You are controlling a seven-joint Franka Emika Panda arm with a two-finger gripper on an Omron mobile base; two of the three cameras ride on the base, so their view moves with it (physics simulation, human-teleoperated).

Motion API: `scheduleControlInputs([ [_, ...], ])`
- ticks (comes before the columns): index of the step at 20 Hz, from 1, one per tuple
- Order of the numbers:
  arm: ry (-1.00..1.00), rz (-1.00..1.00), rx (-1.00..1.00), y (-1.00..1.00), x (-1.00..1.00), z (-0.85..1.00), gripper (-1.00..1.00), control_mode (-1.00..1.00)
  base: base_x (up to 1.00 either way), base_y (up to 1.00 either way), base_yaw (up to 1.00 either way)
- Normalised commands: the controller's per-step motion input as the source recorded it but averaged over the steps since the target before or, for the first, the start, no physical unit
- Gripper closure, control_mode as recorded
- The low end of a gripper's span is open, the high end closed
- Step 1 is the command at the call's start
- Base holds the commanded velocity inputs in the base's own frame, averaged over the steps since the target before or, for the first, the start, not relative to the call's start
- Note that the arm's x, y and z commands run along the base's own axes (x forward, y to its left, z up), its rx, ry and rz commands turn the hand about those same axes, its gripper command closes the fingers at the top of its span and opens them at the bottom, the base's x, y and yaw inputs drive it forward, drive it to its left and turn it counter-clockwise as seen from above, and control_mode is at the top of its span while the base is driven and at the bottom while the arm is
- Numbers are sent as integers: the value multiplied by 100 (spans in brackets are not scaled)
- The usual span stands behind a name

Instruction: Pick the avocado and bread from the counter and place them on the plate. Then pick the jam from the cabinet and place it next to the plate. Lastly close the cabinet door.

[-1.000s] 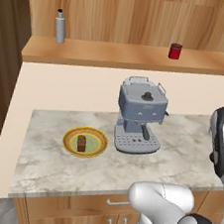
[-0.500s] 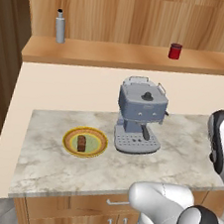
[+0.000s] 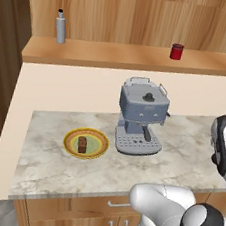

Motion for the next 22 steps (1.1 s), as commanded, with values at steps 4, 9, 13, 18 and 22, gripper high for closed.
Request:
scheduleControlInputs([
  [4,0,7,0,-6,9,-19,-100,-100,0,0,0],
  [9,0,7,0,-10,9,-17,-100,-100,0,0,0],
  [13,3,5,0,-14,9,-16,-100,-100,0,0,0],
  [18,5,4,0,-9,10,-14,-100,-100,0,0,0],
  [22,6,2,0,-5,13,-13,-100,-100,0,0,0],
])
